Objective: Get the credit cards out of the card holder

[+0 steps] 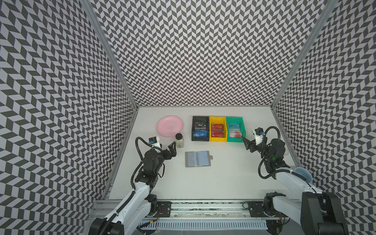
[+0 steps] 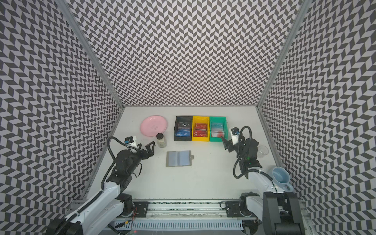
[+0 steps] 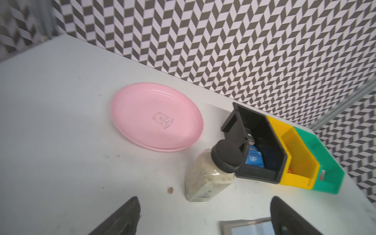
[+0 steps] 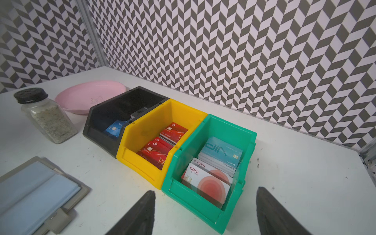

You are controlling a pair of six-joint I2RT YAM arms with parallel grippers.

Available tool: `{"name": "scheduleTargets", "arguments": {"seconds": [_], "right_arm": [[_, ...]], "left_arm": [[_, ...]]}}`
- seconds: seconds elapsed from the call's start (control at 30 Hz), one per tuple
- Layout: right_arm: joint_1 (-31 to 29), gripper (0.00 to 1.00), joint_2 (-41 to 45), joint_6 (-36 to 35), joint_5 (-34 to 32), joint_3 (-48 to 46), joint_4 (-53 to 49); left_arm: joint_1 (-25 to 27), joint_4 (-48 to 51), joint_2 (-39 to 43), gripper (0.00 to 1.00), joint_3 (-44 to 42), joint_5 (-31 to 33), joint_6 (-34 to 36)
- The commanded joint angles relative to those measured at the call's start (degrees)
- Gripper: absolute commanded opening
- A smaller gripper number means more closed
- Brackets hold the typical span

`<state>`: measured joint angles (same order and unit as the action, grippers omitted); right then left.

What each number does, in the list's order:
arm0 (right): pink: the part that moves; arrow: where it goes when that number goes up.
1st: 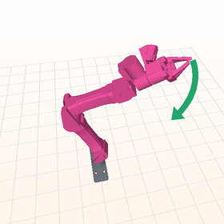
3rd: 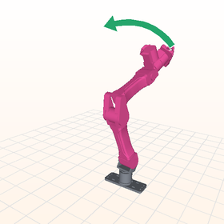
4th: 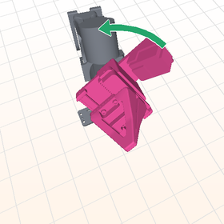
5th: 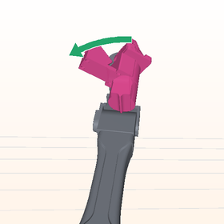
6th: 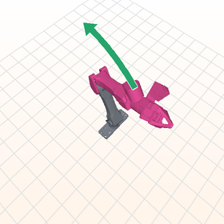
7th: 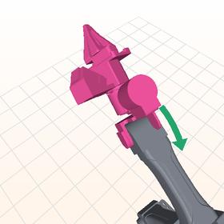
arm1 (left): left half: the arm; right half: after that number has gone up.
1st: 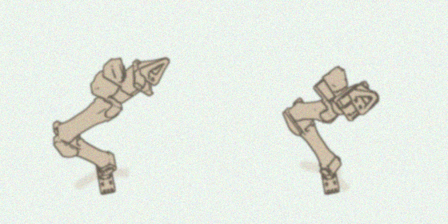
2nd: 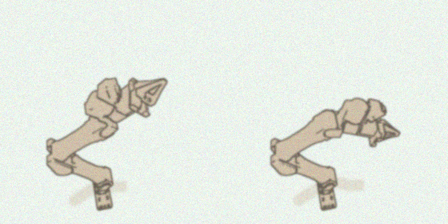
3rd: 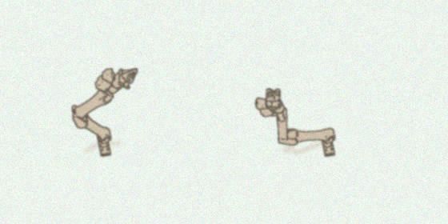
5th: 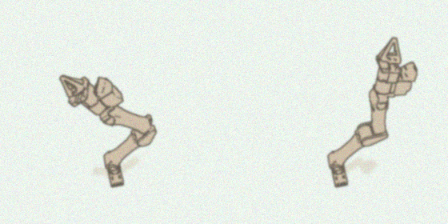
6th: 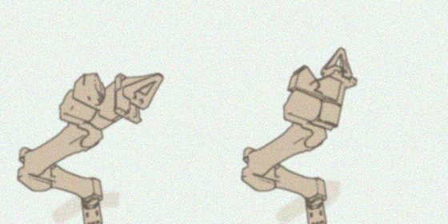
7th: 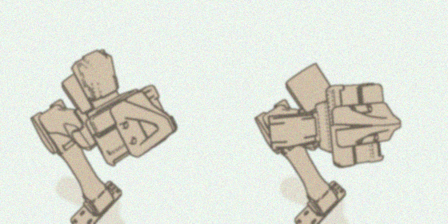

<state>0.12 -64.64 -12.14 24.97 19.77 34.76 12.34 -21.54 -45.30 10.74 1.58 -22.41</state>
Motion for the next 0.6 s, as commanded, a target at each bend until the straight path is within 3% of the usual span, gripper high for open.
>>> {"name": "scheduleTargets", "arguments": {"seconds": [0.0,0.13,0.27,0.37,0.57], "right_arm": [[0.0,0.77,-2.1,2.2,-4.3,-3.4,13.7],[0.1,0.77,-5.9,4.8,-6.1,-10.4,28.6],[0.1,0.75,-11.8,7.0,-9.3,-11.6,35.7],[0.1,0.74,-15.9,7.0,-9.7,-13.0,43.0],[0.1,0.72,-22.1,7.8,-11.8,-12.0,46.7]], "left_arm": [[-0.4,-9.4,3.5,1.0,-2.3,10.1,7.2],[-0.6,-15.1,6.3,1.0,-5.1,13.1,14.3],[-1.7,-24.3,4.7,1.0,-9.2,15.0,19.6],[-4.0,-29.7,0.2,1.0,-10.6,12.0,21.1],[-8.2,-42.5,-16.7,1.0,-8.8,8.5,21.3]]}}
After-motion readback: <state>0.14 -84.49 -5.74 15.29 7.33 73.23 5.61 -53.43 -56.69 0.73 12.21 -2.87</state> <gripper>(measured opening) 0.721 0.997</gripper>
